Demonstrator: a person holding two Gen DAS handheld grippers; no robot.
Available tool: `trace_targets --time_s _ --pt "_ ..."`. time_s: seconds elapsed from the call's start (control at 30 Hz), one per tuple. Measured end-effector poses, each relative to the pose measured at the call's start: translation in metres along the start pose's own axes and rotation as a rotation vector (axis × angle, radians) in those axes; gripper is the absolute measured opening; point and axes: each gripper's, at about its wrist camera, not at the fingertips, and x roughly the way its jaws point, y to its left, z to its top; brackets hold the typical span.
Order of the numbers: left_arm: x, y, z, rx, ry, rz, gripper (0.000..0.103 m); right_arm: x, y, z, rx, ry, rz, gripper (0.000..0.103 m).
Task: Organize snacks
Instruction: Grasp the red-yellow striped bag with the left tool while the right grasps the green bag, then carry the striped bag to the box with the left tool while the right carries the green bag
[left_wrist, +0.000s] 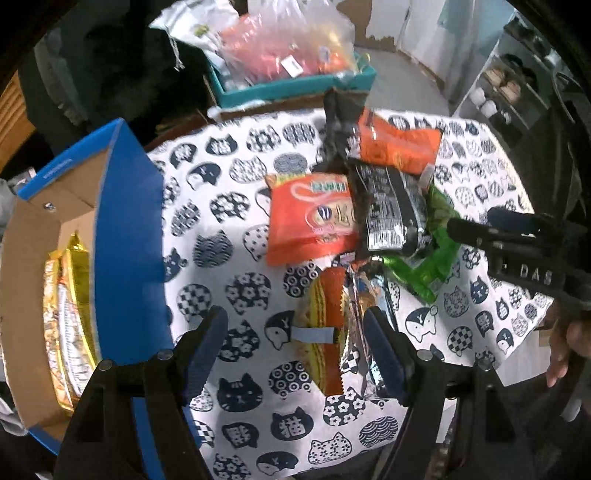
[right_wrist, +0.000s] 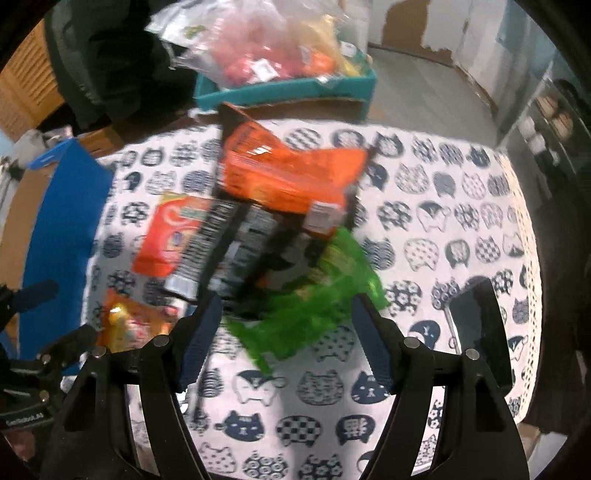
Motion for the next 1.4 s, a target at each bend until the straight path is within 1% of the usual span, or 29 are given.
trace_targets --time_s 0.17,0.33,0.43,0.47,0.5,0.63,0.77,0.97,1.03,1.07,1.1,1.13,1.17,1.2,1.23,1.3,1.4 --pt "0.018 -0.005 -0.001 0.025 0.031 0.032 0.077 0.022 -0.021 0.0 0.093 0.031 -0.017 0.073" --pt "0.031 -0.001 -0.001 0.003 0.062 0.019 0.077 0.041 -0.033 0.005 0.17 0.049 -0.021 0.073" --pt "0.037 -0.002 -0.001 0.007 0.073 0.015 0.077 0.051 -0.034 0.007 0.187 0.066 -0.031 0.073" --pt "0.039 -0.003 0.0 0.01 0.076 0.014 0.077 0.055 -0.034 0.007 0.191 0.071 -0.033 0.074" --pt "0.041 -0.004 0.0 0.013 0.079 0.014 0.077 0.059 -0.034 0.008 0.193 0.077 -0.04 0.077" --pt "0.047 -0.007 0.001 0.02 0.089 0.009 0.077 0.07 -0.031 0.006 0.167 0.097 -0.079 0.079" --pt "0.053 -0.008 -0.001 0.024 0.101 0.004 0.077 0.078 -0.026 -0.004 0.112 0.138 -0.109 0.082" --pt "0.059 -0.012 -0.002 0.035 0.095 -0.002 0.077 0.092 -0.025 -0.025 0.059 0.228 -0.112 0.082" --pt "0.06 -0.013 -0.002 0.045 0.091 -0.008 0.072 0.094 -0.025 -0.029 0.039 0.227 -0.113 0.082" --pt "0.06 -0.013 -0.002 0.049 0.09 -0.013 0.065 0.094 -0.024 -0.031 0.03 0.226 -0.118 0.081" --pt "0.06 -0.014 -0.002 0.053 0.091 -0.022 0.059 0.093 -0.024 -0.034 0.022 0.224 -0.119 0.08" --pt "0.06 -0.015 -0.003 0.057 0.091 -0.031 0.057 0.092 -0.024 -0.037 0.018 0.22 -0.12 0.077" --pt "0.06 -0.016 -0.003 0.062 0.09 -0.037 0.05 0.089 -0.026 -0.041 0.014 0.215 -0.115 0.066" --pt "0.059 -0.018 -0.004 0.07 0.087 -0.041 0.046 0.085 -0.027 -0.044 0.011 0.211 -0.101 0.054" --pt "0.059 -0.02 -0.004 0.079 0.083 -0.035 0.046 0.082 -0.03 -0.047 0.007 0.209 -0.084 0.052" --pt "0.057 -0.023 -0.006 0.099 0.072 -0.018 0.042 0.078 -0.032 -0.051 -0.015 0.2 -0.1 0.045" --pt "0.054 -0.024 -0.006 0.108 0.063 -0.006 0.039 0.071 -0.032 -0.052 -0.023 0.186 -0.105 0.037"
